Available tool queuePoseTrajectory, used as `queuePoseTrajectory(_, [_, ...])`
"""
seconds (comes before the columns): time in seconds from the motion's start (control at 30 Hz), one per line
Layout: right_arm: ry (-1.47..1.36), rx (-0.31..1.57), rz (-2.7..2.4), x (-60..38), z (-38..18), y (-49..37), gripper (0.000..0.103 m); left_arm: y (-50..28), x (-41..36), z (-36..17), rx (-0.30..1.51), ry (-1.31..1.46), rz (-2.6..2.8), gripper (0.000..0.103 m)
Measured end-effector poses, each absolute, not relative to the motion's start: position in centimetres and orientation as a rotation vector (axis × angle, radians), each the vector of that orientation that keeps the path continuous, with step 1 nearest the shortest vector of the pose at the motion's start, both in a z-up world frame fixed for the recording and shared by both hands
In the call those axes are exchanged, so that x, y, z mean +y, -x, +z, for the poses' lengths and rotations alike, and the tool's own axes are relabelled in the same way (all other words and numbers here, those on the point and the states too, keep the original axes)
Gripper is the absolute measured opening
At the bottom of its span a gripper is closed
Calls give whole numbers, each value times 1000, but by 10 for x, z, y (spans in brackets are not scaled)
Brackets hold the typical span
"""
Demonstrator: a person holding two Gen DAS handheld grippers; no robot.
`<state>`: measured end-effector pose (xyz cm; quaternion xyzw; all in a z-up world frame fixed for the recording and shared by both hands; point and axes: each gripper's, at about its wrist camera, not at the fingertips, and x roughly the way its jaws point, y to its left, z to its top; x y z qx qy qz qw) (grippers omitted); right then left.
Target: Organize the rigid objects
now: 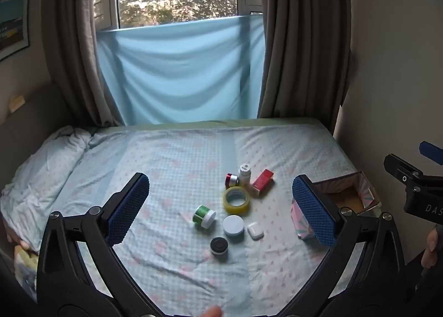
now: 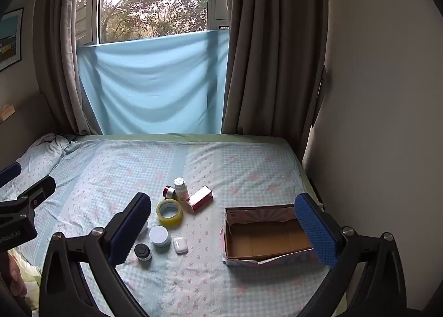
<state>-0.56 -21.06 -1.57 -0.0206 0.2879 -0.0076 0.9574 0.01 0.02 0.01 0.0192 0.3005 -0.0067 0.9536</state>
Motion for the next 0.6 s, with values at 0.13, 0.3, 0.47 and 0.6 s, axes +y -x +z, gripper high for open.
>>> queuePoseTrajectory(0.13, [49, 588, -18, -211, -18, 6, 103, -10, -1, 0, 623, -33, -24, 102])
queuePoseTrajectory(0.3, [57, 574, -17, -211, -10, 4, 103, 0, -8, 3, 552, -41, -30, 102])
queuePoseTrajectory(0.47, [47, 545, -12, -215, -15, 7, 103, 2, -7, 0, 543, -34, -32, 102])
queuePoseTrajectory(0.6, [44, 538, -8, -215, -12, 7, 103, 4, -7, 1, 541, -30, -33, 102])
